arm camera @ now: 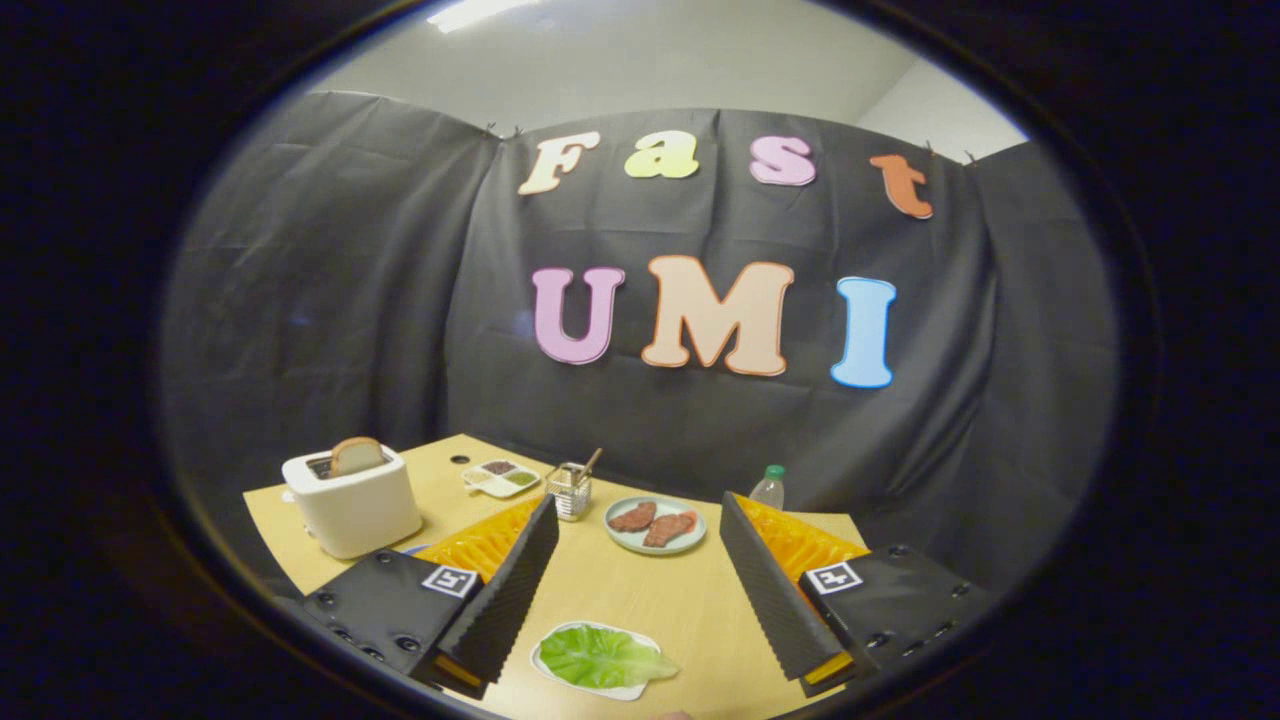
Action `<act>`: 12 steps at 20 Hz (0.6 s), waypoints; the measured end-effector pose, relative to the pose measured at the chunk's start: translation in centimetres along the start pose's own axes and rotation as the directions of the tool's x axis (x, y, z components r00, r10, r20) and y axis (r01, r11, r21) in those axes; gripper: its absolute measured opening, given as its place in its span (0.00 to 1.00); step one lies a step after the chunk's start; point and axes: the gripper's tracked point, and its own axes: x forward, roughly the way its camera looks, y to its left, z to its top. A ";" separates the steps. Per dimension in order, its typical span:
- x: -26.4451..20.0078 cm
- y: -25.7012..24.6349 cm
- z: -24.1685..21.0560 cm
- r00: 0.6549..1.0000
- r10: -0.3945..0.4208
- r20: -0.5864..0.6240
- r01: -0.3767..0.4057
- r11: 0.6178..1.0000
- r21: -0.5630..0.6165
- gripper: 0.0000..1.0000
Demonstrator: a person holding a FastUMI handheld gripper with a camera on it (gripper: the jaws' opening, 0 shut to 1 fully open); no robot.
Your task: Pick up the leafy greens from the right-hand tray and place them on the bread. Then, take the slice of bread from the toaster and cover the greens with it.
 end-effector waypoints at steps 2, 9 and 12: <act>0.9 0.2 -1.1 0.999 0.042 -0.031 -0.043 0.999 -0.022 1.00; 2.9 1.7 -5.4 0.974 0.181 -0.135 -0.195 0.976 -0.096 1.00; 3.7 2.4 -7.5 0.955 0.234 -0.184 -0.258 0.959 -0.116 1.00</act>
